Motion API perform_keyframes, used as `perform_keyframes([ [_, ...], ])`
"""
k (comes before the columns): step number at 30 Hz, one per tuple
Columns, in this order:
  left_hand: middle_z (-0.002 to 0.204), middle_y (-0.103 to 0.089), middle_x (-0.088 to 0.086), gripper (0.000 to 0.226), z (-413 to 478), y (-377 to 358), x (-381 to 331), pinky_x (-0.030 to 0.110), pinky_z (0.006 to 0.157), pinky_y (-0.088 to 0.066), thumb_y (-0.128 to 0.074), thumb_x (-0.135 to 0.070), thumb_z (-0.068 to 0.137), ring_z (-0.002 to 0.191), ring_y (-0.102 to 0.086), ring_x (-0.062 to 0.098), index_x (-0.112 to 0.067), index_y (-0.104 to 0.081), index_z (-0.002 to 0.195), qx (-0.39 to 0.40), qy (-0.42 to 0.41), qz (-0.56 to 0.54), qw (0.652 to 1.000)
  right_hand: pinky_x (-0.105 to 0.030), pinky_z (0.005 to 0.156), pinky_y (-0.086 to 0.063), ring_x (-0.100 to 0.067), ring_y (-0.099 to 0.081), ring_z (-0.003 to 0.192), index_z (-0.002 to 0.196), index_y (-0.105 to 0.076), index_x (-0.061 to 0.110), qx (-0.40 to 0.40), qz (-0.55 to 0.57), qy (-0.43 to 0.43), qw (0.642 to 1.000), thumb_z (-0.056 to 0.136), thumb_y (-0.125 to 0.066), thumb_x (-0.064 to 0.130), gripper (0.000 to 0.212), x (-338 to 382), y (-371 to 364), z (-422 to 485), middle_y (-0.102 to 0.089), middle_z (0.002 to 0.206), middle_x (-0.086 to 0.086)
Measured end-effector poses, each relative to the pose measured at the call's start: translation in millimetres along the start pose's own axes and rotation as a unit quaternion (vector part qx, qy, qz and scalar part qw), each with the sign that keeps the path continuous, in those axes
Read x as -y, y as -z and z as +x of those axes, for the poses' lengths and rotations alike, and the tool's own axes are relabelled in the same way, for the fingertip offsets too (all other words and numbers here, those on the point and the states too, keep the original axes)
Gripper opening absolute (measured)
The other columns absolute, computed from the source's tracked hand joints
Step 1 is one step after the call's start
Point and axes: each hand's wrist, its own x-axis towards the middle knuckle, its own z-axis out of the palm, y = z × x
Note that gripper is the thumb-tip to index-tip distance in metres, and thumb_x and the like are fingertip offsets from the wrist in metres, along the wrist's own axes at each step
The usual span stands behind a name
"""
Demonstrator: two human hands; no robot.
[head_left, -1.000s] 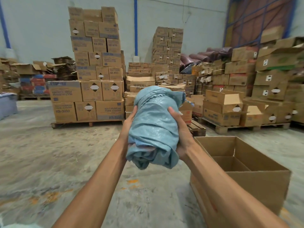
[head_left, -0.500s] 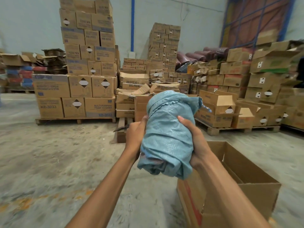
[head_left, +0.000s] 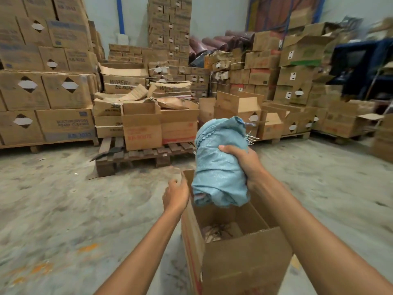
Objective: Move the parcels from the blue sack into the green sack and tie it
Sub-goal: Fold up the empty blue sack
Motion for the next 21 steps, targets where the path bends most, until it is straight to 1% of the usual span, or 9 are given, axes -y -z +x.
perform_keyframes([
  [2, 0.140, -0.052, 0.017, 0.064, -5, -19, 22, 0.038, 0.099, -0.045, -0.044, -0.049, 0.094, 0.124, -0.052, 0.037, -0.007, -0.037, 0.143, 0.046, 0.024, 0.063, 0.997, -0.043, 0.086, -0.061, -0.018, -0.075, 0.090, 0.105, -0.074, 0.024, -0.040, -0.114, 0.015, 0.993, 0.052, -0.094, 0.037, 0.059, -12, 12, 14, -0.078, 0.097, 0.006],
  [3, 0.141, -0.050, 0.019, 0.065, -7, -30, 30, 0.038, 0.100, -0.045, -0.046, -0.045, 0.095, 0.125, -0.051, 0.038, -0.005, -0.034, 0.144, 0.072, 0.026, 0.106, 0.991, -0.041, 0.085, -0.061, -0.016, -0.074, 0.089, 0.101, -0.073, 0.028, -0.057, -0.174, 0.006, 0.983, 0.049, -0.093, 0.044, 0.058, -22, 18, 24, -0.077, 0.095, 0.009],
  [5, 0.136, -0.053, 0.021, 0.053, -6, -43, 45, 0.041, 0.099, -0.047, -0.044, -0.032, 0.095, 0.120, -0.053, 0.040, 0.000, -0.043, 0.137, 0.096, 0.008, 0.176, 0.980, -0.040, 0.085, -0.058, -0.016, -0.070, 0.092, 0.097, -0.069, 0.033, -0.072, -0.309, -0.018, 0.948, 0.046, -0.086, 0.057, 0.059, -43, 24, 37, -0.074, 0.098, 0.009],
  [6, 0.133, -0.055, 0.022, 0.046, -4, -44, 47, 0.042, 0.099, -0.047, -0.042, -0.025, 0.095, 0.118, -0.054, 0.040, 0.001, -0.049, 0.131, 0.090, -0.003, 0.187, 0.978, -0.040, 0.088, -0.056, -0.019, -0.067, 0.097, 0.101, -0.067, 0.035, -0.068, -0.377, -0.024, 0.923, 0.045, -0.082, 0.064, 0.065, -53, 24, 41, -0.072, 0.106, 0.008],
  [9, 0.128, -0.057, 0.025, 0.037, 0, -50, 53, 0.042, 0.098, -0.046, -0.038, -0.018, 0.095, 0.116, -0.053, 0.042, 0.001, -0.056, 0.121, 0.066, -0.007, 0.195, 0.978, -0.040, 0.100, -0.050, -0.028, -0.056, 0.123, 0.139, -0.052, 0.039, -0.010, -0.542, -0.072, 0.837, 0.047, -0.077, 0.071, 0.100, -101, 23, 55, -0.059, 0.139, -0.003],
  [11, 0.127, -0.057, 0.026, 0.035, 3, -53, 55, 0.041, 0.096, -0.044, -0.038, -0.018, 0.096, 0.116, -0.053, 0.043, 0.001, -0.057, 0.118, 0.057, -0.015, 0.207, 0.977, -0.038, 0.100, -0.049, -0.030, -0.054, 0.129, 0.147, -0.044, 0.035, 0.037, -0.596, -0.095, 0.796, 0.051, -0.078, 0.069, 0.107, -127, 18, 66, -0.054, 0.145, -0.005],
  [16, 0.127, -0.056, 0.028, 0.036, 10, -59, 58, 0.040, 0.095, -0.043, -0.037, -0.021, 0.099, 0.118, -0.052, 0.043, 0.001, -0.057, 0.119, 0.045, -0.013, 0.227, 0.973, -0.035, 0.098, -0.051, -0.030, -0.058, 0.124, 0.147, -0.041, 0.029, 0.142, -0.679, -0.139, 0.707, 0.052, -0.081, 0.068, 0.110, -196, 10, 83, -0.058, 0.141, -0.007],
  [19, 0.127, -0.057, 0.027, 0.036, 12, -62, 59, 0.041, 0.095, -0.042, -0.036, -0.021, 0.099, 0.119, -0.051, 0.043, 0.002, -0.057, 0.118, 0.041, -0.018, 0.229, 0.972, -0.044, 0.108, -0.044, -0.032, -0.048, 0.134, 0.155, -0.019, 0.027, 0.255, -0.695, -0.216, 0.636, 0.064, -0.079, 0.070, 0.118, -241, 19, 74, -0.044, 0.153, -0.011],
  [21, 0.128, -0.056, 0.027, 0.037, 13, -63, 58, 0.041, 0.096, -0.041, -0.036, -0.020, 0.099, 0.120, -0.050, 0.043, 0.003, -0.056, 0.120, 0.044, -0.016, 0.229, 0.972, -0.047, 0.112, -0.038, -0.034, -0.039, 0.141, 0.159, 0.000, 0.028, 0.296, -0.677, -0.272, 0.617, 0.076, -0.073, 0.068, 0.118, -253, 25, 73, -0.034, 0.159, -0.012],
])
